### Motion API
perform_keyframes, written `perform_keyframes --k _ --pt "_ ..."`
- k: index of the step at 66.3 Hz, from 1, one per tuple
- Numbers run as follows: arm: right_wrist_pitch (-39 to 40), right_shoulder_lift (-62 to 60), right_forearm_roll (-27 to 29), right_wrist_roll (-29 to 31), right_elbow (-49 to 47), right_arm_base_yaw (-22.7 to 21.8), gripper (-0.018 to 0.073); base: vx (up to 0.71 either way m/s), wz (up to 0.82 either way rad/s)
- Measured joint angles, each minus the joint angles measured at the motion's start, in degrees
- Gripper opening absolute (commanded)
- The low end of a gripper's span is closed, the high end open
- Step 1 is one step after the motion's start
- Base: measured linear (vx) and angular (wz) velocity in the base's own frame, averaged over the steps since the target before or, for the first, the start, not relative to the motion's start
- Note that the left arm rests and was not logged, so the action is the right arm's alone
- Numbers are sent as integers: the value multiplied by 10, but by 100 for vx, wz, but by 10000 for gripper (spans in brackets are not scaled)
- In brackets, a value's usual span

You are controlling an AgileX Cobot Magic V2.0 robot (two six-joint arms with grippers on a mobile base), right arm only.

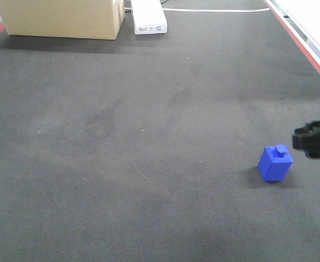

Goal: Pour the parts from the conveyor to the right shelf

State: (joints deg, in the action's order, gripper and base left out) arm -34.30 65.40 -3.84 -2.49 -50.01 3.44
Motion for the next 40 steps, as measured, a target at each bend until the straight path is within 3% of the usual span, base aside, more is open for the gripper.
perform_keyframes --k 8,40 --pt "-64 73 0 0 -67 0 527 0 0" --pt "-198 305 1 21 -233 -1 527 0 0"
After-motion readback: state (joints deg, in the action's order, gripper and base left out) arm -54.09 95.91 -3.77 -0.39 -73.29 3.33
